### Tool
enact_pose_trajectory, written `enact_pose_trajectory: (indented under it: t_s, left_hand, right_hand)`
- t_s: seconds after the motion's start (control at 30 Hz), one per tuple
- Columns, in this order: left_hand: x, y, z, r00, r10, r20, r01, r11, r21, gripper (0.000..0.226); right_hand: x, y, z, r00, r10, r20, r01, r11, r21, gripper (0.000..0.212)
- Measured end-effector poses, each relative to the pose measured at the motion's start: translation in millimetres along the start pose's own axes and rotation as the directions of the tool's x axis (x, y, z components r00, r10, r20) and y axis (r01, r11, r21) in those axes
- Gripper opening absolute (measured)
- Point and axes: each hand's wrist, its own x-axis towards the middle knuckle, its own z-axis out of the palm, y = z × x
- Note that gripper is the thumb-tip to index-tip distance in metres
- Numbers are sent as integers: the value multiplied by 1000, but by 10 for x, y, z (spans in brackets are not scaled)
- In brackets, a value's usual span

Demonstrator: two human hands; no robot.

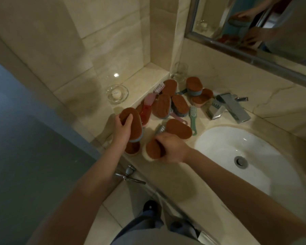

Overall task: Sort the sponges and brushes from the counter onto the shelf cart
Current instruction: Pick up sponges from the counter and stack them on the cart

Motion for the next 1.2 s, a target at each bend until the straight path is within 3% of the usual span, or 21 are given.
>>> enact_pose_trajectory:
  t_s: [0.07,0.17,0.27,0.37,0.53,0.67,0.77,1.0,1.1,1.2]
  left_hand:
    - [-19,80,68,999,33,7,-33,999,-15,45]
    - [-69,223,279,996,59,61,-56,998,-39,46]
    - [-185,393,581,988,90,124,-82,994,-66,48]
    - [-327,539,904,972,123,199,-109,991,-79,47]
    - [-606,869,1357,914,151,377,-123,988,-98,51]
    - [-813,1059,1679,708,178,683,-113,984,-140,69]
    - [-921,1212,1929,599,193,777,-146,981,-131,77]
    - [-1527,1676,2625,458,280,844,-137,960,-244,90]
    - [-1826,1837,2866,385,334,861,-100,942,-321,80]
    - [-2126,2000,3132,366,361,858,-70,930,-361,66]
  right_hand:
    - [-39,25,-222,983,149,-106,-118,959,256,71]
    - [-137,71,-493,885,424,-192,-241,771,590,67]
    - [-268,90,-671,805,555,-209,-177,561,808,66]
    - [-410,110,-797,738,623,-259,-78,459,885,58]
    - [-747,207,-1092,603,697,-389,-33,509,860,43]
    - [-1126,287,-1398,447,756,-479,-13,541,841,32]
    - [-1423,291,-1668,382,777,-501,-38,554,831,33]
    - [-2213,338,-2257,220,769,-601,-55,625,779,36]
    - [-2601,374,-2457,216,740,-637,-74,663,745,48]
    - [-2986,422,-2650,213,730,-650,-93,677,730,62]
